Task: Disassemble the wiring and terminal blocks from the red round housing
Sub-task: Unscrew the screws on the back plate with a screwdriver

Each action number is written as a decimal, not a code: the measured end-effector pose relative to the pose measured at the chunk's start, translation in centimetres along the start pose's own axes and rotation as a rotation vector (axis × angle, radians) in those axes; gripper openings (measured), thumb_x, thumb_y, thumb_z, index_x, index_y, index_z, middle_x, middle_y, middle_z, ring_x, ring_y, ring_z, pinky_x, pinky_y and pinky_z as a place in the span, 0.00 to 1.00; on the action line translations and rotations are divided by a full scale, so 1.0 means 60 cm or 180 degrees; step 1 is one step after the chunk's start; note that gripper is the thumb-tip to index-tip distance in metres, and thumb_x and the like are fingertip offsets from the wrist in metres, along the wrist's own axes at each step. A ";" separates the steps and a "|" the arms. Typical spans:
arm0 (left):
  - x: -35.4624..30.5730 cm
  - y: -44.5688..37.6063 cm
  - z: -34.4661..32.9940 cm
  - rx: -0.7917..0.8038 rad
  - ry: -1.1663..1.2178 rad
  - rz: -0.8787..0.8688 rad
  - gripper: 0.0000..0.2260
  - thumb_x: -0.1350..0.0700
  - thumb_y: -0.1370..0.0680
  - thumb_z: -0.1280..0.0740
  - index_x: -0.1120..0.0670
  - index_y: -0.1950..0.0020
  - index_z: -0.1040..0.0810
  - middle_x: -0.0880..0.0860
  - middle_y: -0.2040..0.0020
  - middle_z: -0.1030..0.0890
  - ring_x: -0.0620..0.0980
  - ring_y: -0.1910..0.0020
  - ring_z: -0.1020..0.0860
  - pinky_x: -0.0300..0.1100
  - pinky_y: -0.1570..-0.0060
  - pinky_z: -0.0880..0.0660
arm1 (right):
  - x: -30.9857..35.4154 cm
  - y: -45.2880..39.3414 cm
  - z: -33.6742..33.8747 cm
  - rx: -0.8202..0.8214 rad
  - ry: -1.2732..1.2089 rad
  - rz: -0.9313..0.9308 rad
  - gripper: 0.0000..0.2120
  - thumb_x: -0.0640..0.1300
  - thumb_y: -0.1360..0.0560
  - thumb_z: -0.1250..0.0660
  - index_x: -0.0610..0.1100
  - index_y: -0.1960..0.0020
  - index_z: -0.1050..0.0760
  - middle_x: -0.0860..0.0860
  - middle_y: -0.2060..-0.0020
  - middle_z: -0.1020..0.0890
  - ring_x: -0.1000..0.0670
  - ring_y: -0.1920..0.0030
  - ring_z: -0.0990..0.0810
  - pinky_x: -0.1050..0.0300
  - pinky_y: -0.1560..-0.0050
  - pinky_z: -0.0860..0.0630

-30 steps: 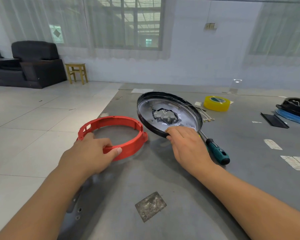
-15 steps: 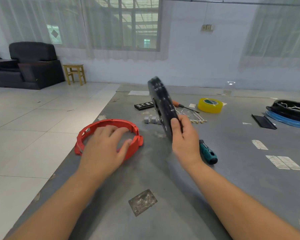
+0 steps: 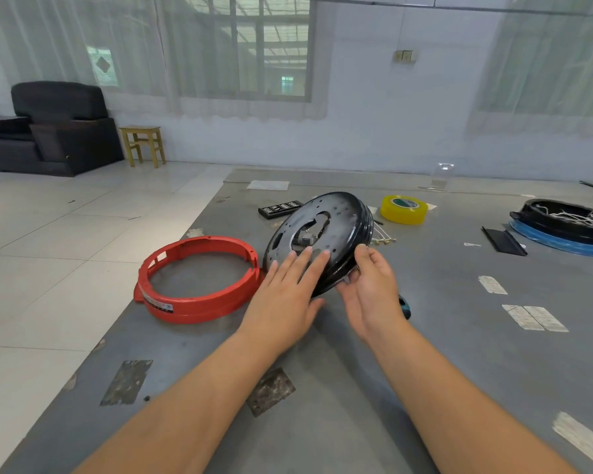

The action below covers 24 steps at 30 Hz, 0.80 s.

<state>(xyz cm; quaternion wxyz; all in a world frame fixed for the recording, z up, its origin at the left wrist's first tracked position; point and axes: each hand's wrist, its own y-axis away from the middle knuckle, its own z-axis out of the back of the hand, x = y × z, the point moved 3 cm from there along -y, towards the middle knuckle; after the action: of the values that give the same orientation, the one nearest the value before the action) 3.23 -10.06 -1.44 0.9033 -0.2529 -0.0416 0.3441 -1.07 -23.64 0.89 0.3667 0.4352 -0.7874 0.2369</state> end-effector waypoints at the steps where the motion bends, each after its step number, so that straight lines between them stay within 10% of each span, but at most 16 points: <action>1: -0.001 -0.001 -0.004 -0.0004 0.0093 0.0060 0.34 0.48 0.14 0.37 0.47 0.14 0.52 0.52 0.14 0.46 0.54 0.15 0.46 0.52 0.18 0.45 | 0.002 -0.001 0.005 0.0086 0.0160 0.0006 0.09 0.40 0.15 0.41 0.42 0.49 0.23 0.43 0.52 0.14 0.48 0.51 0.14 0.53 0.54 0.17; 3: 0.000 0.000 -0.008 -0.0089 0.0219 0.0149 0.32 0.51 0.13 0.39 0.48 0.14 0.52 0.52 0.14 0.45 0.54 0.16 0.44 0.52 0.19 0.41 | 0.013 -0.007 0.023 0.0225 0.1220 0.0363 0.10 0.38 0.18 0.42 0.46 0.51 0.23 0.48 0.53 0.13 0.47 0.49 0.14 0.56 0.54 0.18; 6: 0.002 0.005 -0.008 -0.0222 0.0316 0.0178 0.30 0.53 0.13 0.39 0.49 0.14 0.49 0.52 0.15 0.42 0.54 0.16 0.42 0.53 0.20 0.39 | 0.028 -0.018 0.058 0.0233 0.4921 0.1546 0.08 0.48 0.23 0.40 0.53 0.49 0.24 0.55 0.49 0.17 0.47 0.43 0.21 0.54 0.49 0.25; 8: 0.000 0.007 -0.009 -0.0215 0.0299 0.0135 0.29 0.53 0.13 0.40 0.50 0.14 0.49 0.52 0.15 0.40 0.54 0.16 0.41 0.54 0.20 0.39 | 0.023 -0.032 0.081 -0.0002 0.6322 0.1293 0.21 0.62 0.23 0.43 0.53 0.37 0.24 0.50 0.36 0.22 0.42 0.34 0.28 0.46 0.38 0.29; 12: -0.004 0.014 -0.005 -0.0277 0.0392 0.0096 0.29 0.55 0.13 0.38 0.52 0.14 0.45 0.54 0.19 0.35 0.55 0.18 0.37 0.57 0.22 0.38 | 0.010 -0.054 0.097 -0.0146 0.6714 0.0573 0.31 0.70 0.24 0.44 0.52 0.30 0.31 0.46 0.31 0.27 0.38 0.33 0.28 0.43 0.38 0.28; 24: -0.021 0.044 0.010 -0.0390 0.0617 0.0069 0.28 0.61 0.18 0.30 0.58 0.19 0.34 0.61 0.27 0.28 0.62 0.24 0.30 0.58 0.27 0.30 | 0.004 -0.019 0.109 0.0226 0.6811 0.1231 0.19 0.57 0.25 0.39 0.46 0.41 0.26 0.46 0.44 0.23 0.42 0.46 0.25 0.51 0.52 0.27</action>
<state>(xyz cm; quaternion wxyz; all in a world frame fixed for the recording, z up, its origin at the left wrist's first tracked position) 0.53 -8.96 -2.09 0.8822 -0.3401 0.0277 0.3246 -2.61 -28.89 -2.89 0.8063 -0.1175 -0.1079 0.5696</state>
